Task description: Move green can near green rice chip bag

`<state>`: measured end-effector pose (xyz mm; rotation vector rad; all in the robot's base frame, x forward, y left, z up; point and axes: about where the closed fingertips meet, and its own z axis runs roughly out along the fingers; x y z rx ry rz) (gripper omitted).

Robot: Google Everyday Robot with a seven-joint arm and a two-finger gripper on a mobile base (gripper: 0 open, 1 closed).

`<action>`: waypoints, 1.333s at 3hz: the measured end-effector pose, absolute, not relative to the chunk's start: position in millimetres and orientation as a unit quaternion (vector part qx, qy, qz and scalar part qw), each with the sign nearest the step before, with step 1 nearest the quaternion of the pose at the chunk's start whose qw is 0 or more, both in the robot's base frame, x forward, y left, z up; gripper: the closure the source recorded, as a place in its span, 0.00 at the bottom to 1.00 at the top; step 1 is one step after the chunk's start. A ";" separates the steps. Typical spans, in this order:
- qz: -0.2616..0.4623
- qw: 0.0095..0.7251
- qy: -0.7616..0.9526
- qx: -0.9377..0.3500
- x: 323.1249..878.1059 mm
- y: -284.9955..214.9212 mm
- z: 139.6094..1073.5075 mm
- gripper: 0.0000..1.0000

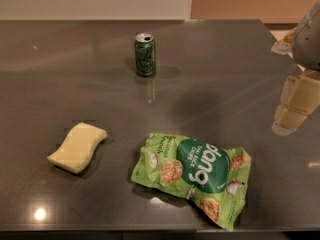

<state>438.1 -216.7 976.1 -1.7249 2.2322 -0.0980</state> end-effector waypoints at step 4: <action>0.038 0.213 0.783 -0.583 535.8 -163.5 962.7 0.00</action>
Offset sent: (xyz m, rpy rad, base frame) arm 0.0541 0.0253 -0.0119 0.1151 0.0610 -0.0041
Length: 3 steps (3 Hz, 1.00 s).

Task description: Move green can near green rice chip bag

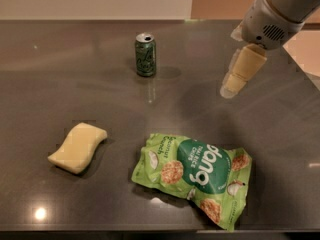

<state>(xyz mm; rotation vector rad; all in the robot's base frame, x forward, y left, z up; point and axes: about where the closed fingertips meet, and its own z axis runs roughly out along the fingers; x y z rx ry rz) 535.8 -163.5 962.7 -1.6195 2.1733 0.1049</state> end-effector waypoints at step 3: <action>0.082 0.276 0.781 -0.554 622.7 -98.2 934.0 0.00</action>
Offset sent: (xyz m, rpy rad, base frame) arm 0.0981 0.0629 -0.0282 0.1804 -0.0457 -0.0425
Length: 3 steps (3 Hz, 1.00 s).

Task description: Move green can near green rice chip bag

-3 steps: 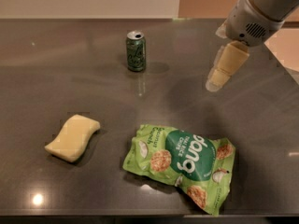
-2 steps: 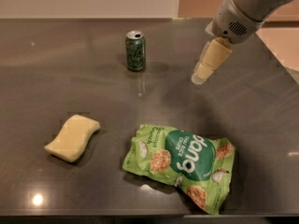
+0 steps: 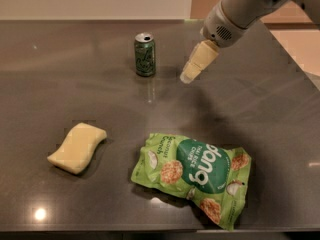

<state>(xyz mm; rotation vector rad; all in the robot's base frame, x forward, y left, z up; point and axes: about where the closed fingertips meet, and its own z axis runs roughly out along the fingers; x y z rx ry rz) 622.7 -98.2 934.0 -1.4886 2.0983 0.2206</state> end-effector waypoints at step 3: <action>0.124 0.326 0.771 -0.532 701.1 -21.6 908.3 0.00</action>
Offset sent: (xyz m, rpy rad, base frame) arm 0.0863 0.0821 -0.0234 0.1538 -0.0787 -0.0262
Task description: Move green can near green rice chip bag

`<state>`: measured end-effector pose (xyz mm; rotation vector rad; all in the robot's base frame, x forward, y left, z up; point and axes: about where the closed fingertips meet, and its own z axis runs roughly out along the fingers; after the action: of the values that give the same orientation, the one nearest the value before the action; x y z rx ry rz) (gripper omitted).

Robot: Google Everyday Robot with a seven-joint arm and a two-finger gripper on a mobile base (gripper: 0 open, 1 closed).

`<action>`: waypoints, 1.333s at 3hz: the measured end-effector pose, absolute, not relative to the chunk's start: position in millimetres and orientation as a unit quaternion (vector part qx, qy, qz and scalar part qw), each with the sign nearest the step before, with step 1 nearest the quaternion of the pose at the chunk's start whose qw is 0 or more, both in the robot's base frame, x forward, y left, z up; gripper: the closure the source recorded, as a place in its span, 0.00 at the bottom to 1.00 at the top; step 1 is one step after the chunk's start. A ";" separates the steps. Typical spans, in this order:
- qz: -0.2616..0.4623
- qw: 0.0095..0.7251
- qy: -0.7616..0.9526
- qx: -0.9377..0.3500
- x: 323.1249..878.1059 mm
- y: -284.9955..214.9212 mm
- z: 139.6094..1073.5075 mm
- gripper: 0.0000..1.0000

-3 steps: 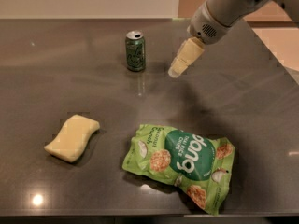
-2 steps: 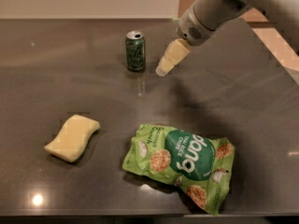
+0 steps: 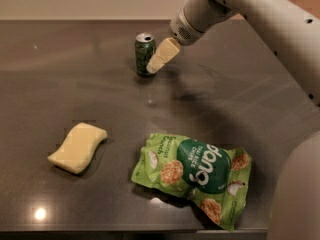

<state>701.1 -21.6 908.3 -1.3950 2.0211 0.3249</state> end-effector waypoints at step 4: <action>0.152 0.325 0.779 -0.515 750.2 23.8 900.3 0.42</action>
Offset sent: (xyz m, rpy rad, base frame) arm 0.0669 0.0437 -0.0006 0.0584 0.0077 -0.0223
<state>750.2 23.8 900.3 -1.3490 2.0414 0.3980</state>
